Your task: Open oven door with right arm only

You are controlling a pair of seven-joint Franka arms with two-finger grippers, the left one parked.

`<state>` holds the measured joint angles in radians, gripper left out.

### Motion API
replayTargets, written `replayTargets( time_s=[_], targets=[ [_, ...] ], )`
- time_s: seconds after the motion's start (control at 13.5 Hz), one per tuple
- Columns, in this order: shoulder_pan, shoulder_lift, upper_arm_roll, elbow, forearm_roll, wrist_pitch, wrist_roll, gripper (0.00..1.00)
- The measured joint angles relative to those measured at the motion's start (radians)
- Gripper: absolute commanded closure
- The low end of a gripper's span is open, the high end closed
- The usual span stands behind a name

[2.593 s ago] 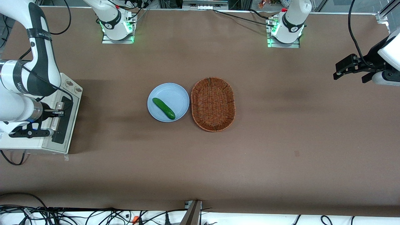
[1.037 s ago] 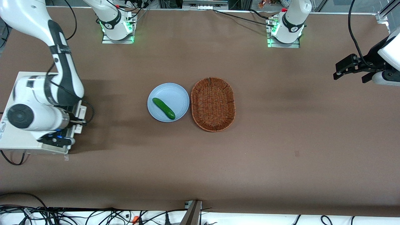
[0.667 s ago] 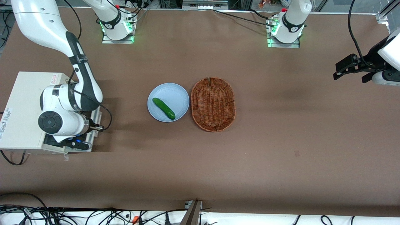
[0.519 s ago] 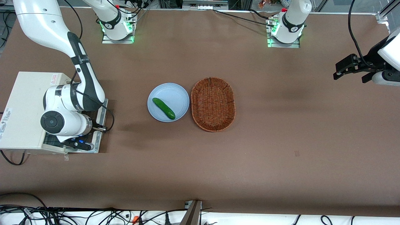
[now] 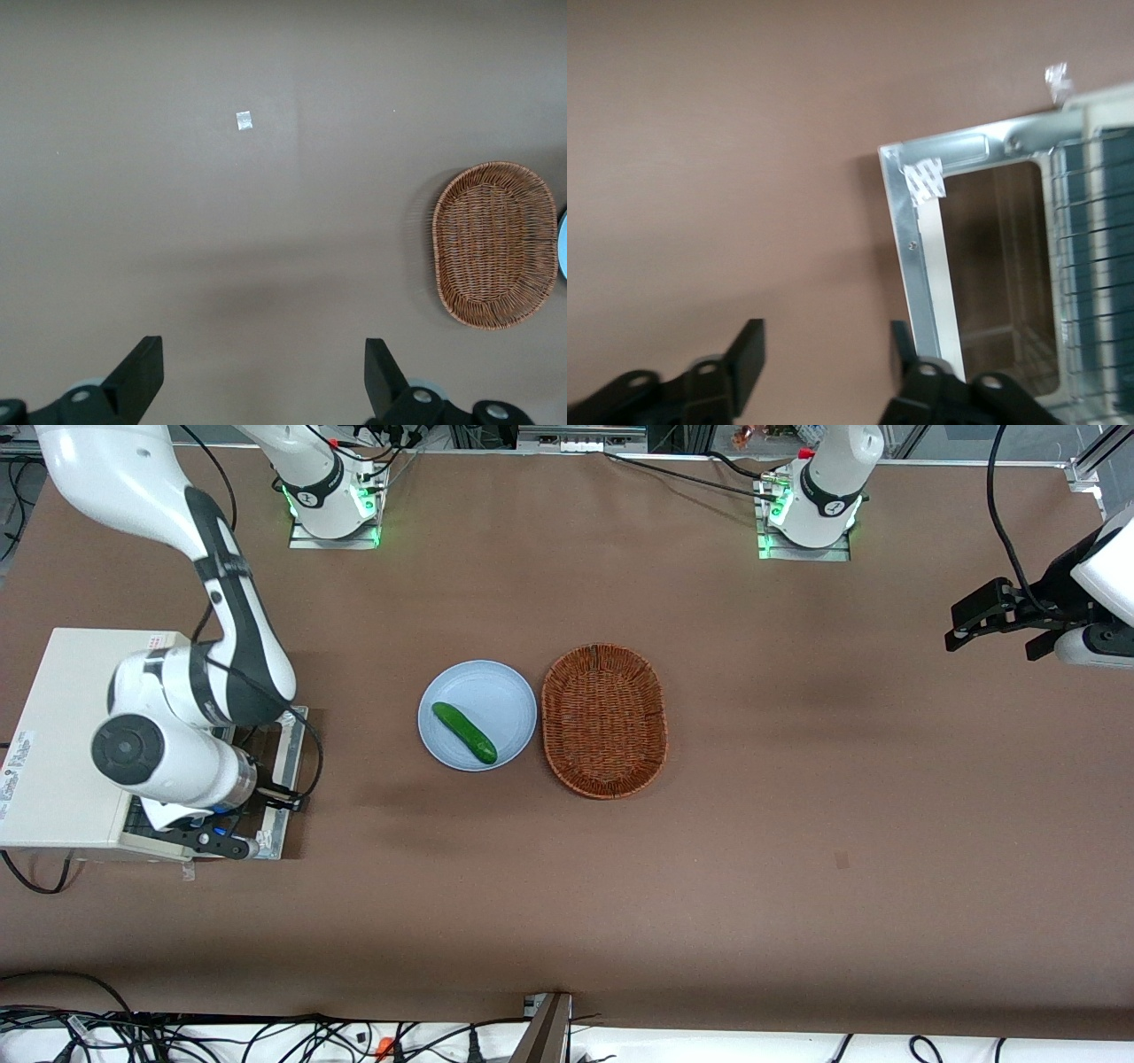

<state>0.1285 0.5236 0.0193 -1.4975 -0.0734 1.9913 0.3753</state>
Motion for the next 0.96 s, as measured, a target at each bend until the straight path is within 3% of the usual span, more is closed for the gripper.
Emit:
replayTargets(
  time_s=[0.59, 0.96],
  targets=[
    [0.003, -0.382, 0.011, 0.006, 0.046, -0.344, -0.25, 0.0],
    [-0.002, -0.436, -0.007, -0.011, 0.068, -0.397, -0.284, 0.0]
  ],
)
